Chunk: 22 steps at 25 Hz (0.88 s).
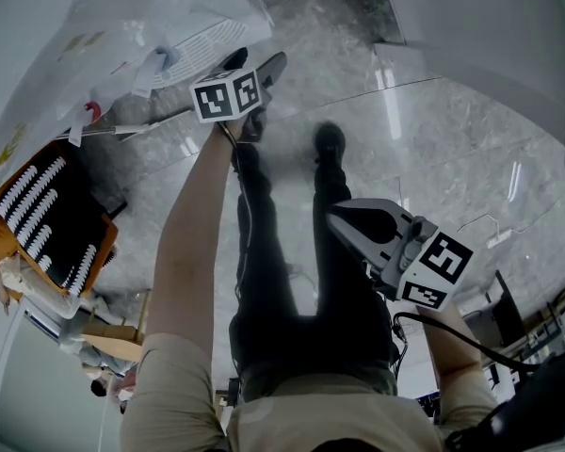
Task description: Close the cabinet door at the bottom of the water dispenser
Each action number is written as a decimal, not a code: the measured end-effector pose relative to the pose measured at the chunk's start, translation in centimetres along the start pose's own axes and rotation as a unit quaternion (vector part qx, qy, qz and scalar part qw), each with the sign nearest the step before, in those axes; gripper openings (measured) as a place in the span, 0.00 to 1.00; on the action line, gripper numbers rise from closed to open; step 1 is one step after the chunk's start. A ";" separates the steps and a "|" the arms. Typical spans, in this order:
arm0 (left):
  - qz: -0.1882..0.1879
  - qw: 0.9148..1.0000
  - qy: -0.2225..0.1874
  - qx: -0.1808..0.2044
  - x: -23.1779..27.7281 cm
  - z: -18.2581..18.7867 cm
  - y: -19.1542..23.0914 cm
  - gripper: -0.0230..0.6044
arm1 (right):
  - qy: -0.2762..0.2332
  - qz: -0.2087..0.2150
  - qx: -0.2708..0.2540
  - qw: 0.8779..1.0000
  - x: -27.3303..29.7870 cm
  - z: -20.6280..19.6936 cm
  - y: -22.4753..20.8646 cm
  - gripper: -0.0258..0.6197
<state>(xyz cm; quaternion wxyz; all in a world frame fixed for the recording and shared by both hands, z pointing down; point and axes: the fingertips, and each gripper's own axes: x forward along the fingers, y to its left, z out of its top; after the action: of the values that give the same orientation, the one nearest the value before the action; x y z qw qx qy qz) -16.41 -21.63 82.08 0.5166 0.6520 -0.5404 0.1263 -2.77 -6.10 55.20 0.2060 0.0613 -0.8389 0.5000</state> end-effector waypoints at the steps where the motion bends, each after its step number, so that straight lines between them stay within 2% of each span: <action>1: 0.001 1.000 -0.003 0.000 0.0 0.1 0.0 0.57 | 0.000 -0.001 0.000 1.000 -0.1 0.0 -0.1 0.06; 22: 0.018 1.000 -0.015 0.009 0.5 1.2 1.1 0.57 | 0.002 -0.006 -0.003 1.000 -0.6 0.0 -1.0 0.06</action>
<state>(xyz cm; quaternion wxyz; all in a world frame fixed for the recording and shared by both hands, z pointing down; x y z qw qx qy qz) -17.59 -22.79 82.49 0.4999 0.6487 -0.5588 0.1306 -1.97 -6.65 55.75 0.2109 0.0650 -0.8396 0.4963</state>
